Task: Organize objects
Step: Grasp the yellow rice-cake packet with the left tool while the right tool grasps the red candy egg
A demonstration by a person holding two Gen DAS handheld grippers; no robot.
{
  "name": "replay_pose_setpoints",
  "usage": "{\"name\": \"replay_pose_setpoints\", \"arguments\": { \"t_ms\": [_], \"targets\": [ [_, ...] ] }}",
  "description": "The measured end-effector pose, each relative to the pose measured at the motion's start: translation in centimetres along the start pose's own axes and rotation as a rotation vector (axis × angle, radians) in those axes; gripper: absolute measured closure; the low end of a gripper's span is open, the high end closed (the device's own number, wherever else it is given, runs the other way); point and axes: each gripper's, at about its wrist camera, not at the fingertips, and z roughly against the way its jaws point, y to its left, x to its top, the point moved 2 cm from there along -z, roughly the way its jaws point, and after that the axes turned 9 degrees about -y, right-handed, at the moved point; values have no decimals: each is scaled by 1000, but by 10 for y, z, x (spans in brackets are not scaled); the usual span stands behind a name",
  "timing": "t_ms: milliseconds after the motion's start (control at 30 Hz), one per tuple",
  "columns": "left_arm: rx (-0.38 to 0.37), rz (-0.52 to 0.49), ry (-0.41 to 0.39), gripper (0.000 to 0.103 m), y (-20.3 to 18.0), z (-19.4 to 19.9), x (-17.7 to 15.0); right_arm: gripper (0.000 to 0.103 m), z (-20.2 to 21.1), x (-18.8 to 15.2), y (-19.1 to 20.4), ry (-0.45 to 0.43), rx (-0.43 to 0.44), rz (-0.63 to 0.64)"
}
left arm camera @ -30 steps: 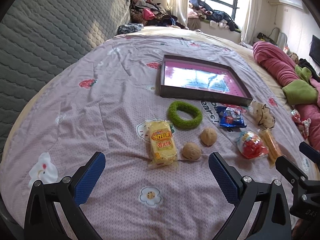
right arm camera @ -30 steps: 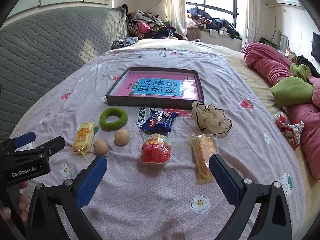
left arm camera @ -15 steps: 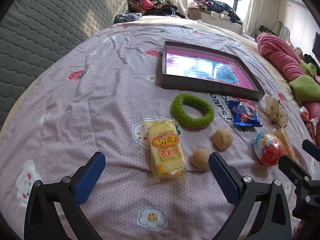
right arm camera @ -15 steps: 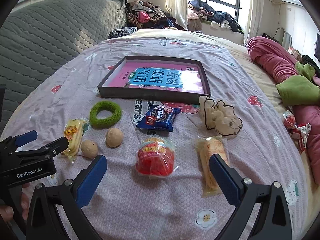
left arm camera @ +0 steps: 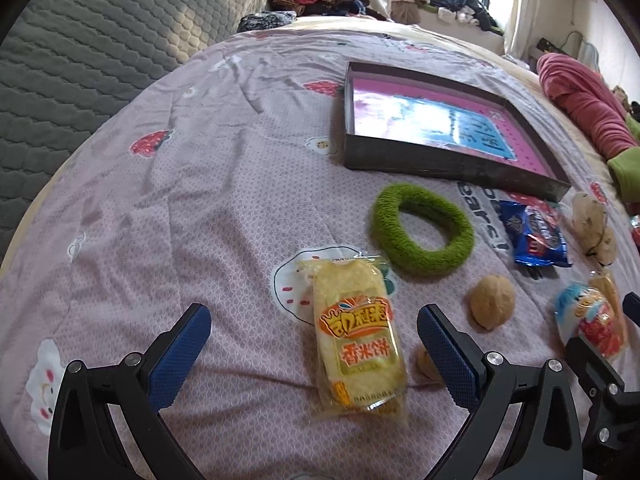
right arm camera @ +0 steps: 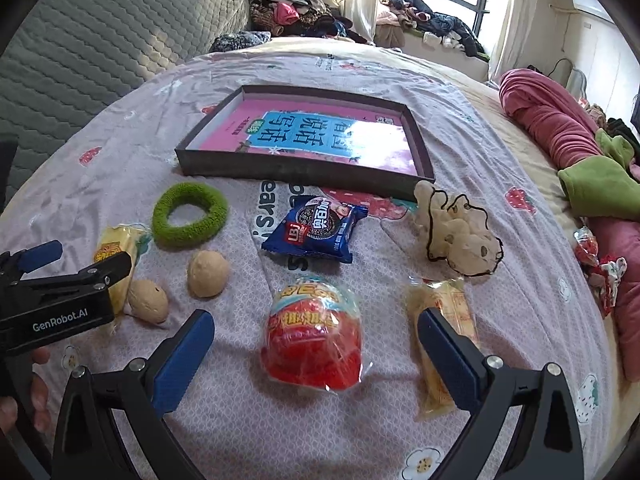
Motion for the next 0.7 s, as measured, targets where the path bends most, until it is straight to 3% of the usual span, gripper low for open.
{"name": "replay_pose_setpoints", "arguments": {
  "t_ms": [133, 267, 367, 467, 500, 533, 600, 700],
  "targets": [
    [7, -12, 4, 0, -3, -6, -2, 3, -8, -2, 3, 22, -10, 12],
    [0, -25, 8, 2, -7, -12, -3, 16, -15, -3, 5, 42, 0, 13],
    [-11, -32, 4, 5, -10, -11, -4, 32, -19, -3, 6, 53, 8, 12],
    [-32, -26, 4, 15, -10, -10, -4, 40, -22, -5, 7, 61, 16, 11],
    [-39, -24, 10, 24, -10, -11, -5, 43, -23, -5, 7, 63, 17, 9],
    [-42, -22, 18, 41, -9, -11, -6, 46, -23, -5, 7, 62, 19, 7],
    [-73, -17, 44, 55, -9, -15, -8, 50, -23, -6, 7, 60, 38, 0],
    [-98, -32, 39, 61, -12, -13, -9, 50, -24, -6, 11, 62, 60, 20]
  ]
}}
